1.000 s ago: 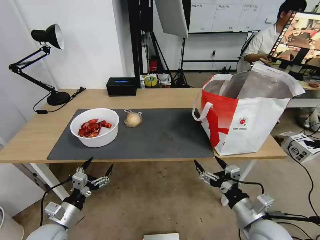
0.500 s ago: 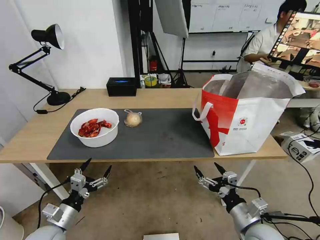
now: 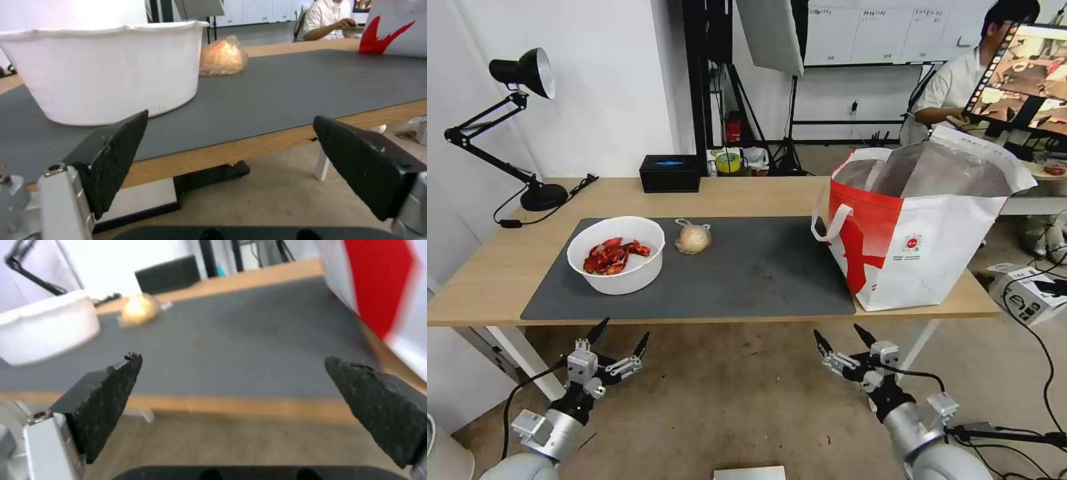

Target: Pick up the trash from the table and place it into the takeout bag.

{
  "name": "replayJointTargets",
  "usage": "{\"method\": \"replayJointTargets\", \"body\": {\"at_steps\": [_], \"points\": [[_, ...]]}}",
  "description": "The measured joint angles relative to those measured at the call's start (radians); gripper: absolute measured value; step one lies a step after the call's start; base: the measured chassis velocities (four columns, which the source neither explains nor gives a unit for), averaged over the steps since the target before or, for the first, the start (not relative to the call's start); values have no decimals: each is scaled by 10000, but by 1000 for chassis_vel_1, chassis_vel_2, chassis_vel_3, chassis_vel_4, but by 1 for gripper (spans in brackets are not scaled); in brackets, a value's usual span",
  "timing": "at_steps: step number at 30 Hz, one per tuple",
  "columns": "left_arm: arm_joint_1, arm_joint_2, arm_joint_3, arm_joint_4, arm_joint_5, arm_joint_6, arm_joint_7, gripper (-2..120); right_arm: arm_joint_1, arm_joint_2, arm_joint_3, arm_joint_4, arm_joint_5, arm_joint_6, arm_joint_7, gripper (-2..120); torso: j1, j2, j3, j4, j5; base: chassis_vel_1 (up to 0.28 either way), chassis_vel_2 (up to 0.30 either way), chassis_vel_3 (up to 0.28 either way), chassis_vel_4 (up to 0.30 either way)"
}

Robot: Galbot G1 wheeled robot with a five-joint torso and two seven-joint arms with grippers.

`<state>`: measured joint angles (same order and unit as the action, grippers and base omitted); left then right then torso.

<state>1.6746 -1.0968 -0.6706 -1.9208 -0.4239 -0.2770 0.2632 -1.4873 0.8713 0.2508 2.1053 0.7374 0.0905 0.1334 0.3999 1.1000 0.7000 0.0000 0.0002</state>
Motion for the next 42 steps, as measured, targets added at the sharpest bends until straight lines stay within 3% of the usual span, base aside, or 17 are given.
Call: {"method": "replayJointTargets", "body": {"at_steps": [6,9,10,13,17,20,25,28,37,42], "points": [[-22,24,43,-20,2,5,7,100,1938,-417,-842,-157,1219,-810,74,100,1,0,0,0,-1,0,0,0,0],[-20,75,-41,-37,-22,14,6,100,3904,-845,-1846,-715,2040,-1409,-298,100,1,0,1,1,-4,0,0,0,0],[-20,75,-41,-37,-22,14,6,100,3904,-845,-1846,-715,2040,-1409,-298,100,1,0,1,1,-4,0,0,0,0],[-10,131,-129,-30,-78,25,6,100,6202,-841,-3355,-1590,2754,-1814,-434,100,2,-2,2,2,-4,0,0,0,0],[-5,151,-164,-7,-97,32,6,100,7298,-619,-4124,-2091,3051,-1960,-427,100,2,-2,2,-1,-1,0,0,0,0],[14,163,-233,56,-120,35,2,100,9317,13,-5307,-3079,3163,-2340,-161,100,3,-2,1,2,-6,0,0,0,0],[1,153,-261,149,-123,41,-1,100,10645,790,-6079,-4040,3151,-3037,277,100,2,-1,1,2,-6,0,0,0,0],[-29,153,-268,225,-122,45,-4,100,11569,1724,-6692,-5292,3205,-3373,490,100,3,-2,2,2,-4,0,0,0,0],[-62,128,-256,273,-169,57,-16,100,12354,3248,-6854,-7141,3271,-4085,655,100,1,-2,0,2,-4,0,0,0,0],[-120,175,-282,304,-190,59,-17,100,13006,4177,-6932,-8748,3170,-4323,397,100,1,-1,1,0,-4,0,0,0,0]]}}
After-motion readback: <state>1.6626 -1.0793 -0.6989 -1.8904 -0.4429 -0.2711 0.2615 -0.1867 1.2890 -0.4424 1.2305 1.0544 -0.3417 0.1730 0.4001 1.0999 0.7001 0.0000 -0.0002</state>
